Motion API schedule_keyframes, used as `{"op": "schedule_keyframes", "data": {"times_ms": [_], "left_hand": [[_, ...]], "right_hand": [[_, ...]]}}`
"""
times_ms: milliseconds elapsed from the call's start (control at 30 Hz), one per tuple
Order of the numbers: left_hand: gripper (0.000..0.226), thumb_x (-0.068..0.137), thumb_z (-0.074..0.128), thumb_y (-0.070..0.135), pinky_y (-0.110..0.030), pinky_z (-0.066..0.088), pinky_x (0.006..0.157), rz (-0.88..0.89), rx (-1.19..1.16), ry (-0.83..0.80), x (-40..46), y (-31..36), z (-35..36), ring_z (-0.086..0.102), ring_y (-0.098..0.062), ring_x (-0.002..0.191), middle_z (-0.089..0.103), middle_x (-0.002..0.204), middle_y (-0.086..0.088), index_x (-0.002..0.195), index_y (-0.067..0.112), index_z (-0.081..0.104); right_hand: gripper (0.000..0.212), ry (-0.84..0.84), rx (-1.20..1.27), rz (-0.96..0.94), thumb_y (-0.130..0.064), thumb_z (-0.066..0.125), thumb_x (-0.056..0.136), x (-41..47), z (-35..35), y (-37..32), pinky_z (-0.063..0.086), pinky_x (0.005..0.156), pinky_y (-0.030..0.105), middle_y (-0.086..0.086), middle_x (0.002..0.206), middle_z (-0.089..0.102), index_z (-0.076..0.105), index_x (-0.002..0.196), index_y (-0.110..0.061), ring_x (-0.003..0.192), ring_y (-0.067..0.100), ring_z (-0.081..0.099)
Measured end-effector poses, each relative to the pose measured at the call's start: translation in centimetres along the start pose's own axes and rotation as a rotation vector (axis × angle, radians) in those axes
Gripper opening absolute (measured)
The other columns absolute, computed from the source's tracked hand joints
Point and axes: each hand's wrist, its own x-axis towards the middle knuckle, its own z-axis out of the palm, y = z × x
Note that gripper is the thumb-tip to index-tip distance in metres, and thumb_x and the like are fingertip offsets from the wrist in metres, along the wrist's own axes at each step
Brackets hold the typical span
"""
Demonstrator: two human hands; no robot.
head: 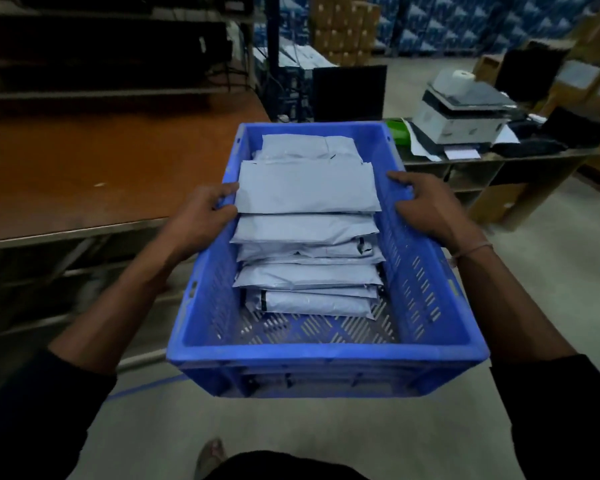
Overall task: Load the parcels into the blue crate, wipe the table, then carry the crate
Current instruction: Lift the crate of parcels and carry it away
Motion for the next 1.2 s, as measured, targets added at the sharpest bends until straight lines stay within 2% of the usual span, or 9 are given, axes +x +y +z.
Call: {"op": "schedule_keyframes", "data": {"times_ms": [233,400,500,633,800,900,967,1100,1200], "left_hand": [[0.053,0.097,0.056,0.011,-0.036,0.038,0.115,-0.062,-0.021,0.156,-1.5,-2.8,-6.5,0.048,-0.022,0.139,0.049,0.152,-0.008,0.149,0.004,0.048],[0.050,0.099,0.054,0.004,-0.024,0.035,0.102,-0.088,0.003,0.244,-0.6,-6.1,-11.1,0.048,-0.020,0.138,0.049,0.152,-0.006,0.149,0.004,0.048],[0.050,0.099,0.055,0.008,-0.030,0.045,0.097,-0.081,0.035,0.271,0.5,-9.1,-14.4,0.056,-0.020,0.129,0.050,0.152,-0.003,0.149,0.008,0.051],[0.051,0.096,0.058,0.008,-0.039,0.046,0.109,-0.093,0.056,0.287,2.6,-13.5,-18.4,0.053,-0.021,0.134,0.051,0.152,-0.005,0.147,0.007,0.053],[0.050,0.094,0.059,0.006,-0.038,0.043,0.112,-0.128,0.042,0.314,5.5,-18.3,-22.5,0.052,-0.021,0.136,0.053,0.150,-0.006,0.144,0.005,0.055],[0.047,0.092,0.060,0.005,-0.035,0.048,0.104,-0.135,0.045,0.315,7.4,-20.5,-24.5,0.059,-0.021,0.126,0.061,0.141,-0.006,0.139,0.005,0.061],[0.043,0.091,0.059,0.002,-0.030,0.049,0.094,-0.142,0.048,0.310,8.8,-21.8,-25.5,0.063,-0.020,0.117,0.067,0.130,-0.005,0.133,0.003,0.065],[0.046,0.090,0.058,0.001,-0.032,0.048,0.102,-0.157,0.045,0.314,11.9,-24.0,-26.8,0.060,-0.020,0.126,0.063,0.138,-0.008,0.136,0.003,0.063],[0.043,0.093,0.054,-0.006,-0.024,0.042,0.090,-0.163,0.061,0.330,14.0,-24.4,-27.0,0.059,-0.008,0.112,0.063,0.126,-0.003,0.135,0.000,0.062]], "right_hand": [[0.061,-0.065,0.052,-0.146,0.000,0.057,0.083,4.1,2.6,-7.2,0.037,0.085,0.015,0.007,0.135,0.060,0.054,0.142,-0.019,0.117,0.021,0.059],[0.066,-0.088,0.138,-0.207,-0.012,0.057,0.073,7.5,6.6,-12.5,0.042,0.073,0.016,0.010,0.125,0.067,0.057,0.139,-0.016,0.095,0.014,0.059],[0.061,-0.095,0.155,-0.229,-0.002,0.057,0.079,9.7,9.5,-15.6,0.039,0.078,0.011,0.006,0.127,0.064,0.057,0.139,-0.013,0.103,0.012,0.057],[0.062,-0.115,0.191,-0.233,-0.007,0.057,0.076,13.0,13.6,-19.4,0.045,0.087,0.024,0.005,0.129,0.064,0.059,0.137,-0.019,0.111,0.020,0.063],[0.069,-0.161,0.247,-0.217,-0.025,0.052,0.065,17.2,18.8,-23.4,0.056,0.085,0.036,0.007,0.120,0.068,0.061,0.133,-0.030,0.099,0.025,0.068],[0.068,-0.165,0.283,-0.250,-0.026,0.052,0.064,19.6,21.5,-25.4,0.054,0.091,0.040,0.005,0.127,0.064,0.063,0.132,-0.026,0.107,0.023,0.065],[0.069,-0.171,0.290,-0.240,-0.027,0.051,0.064,21.0,22.8,-27.0,0.053,0.084,0.034,0.005,0.124,0.063,0.062,0.132,-0.025,0.102,0.022,0.064],[0.072,-0.217,0.337,-0.249,-0.024,0.050,0.068,25.1,25.6,-28.8,0.051,0.084,0.034,0.010,0.126,0.059,0.055,0.139,-0.015,0.107,0.029,0.061],[0.068,-0.270,0.358,-0.241,-0.020,0.052,0.074,28.2,27.7,-28.9,0.052,0.079,0.040,0.013,0.118,0.062,0.051,0.142,-0.013,0.104,0.037,0.064]]}}
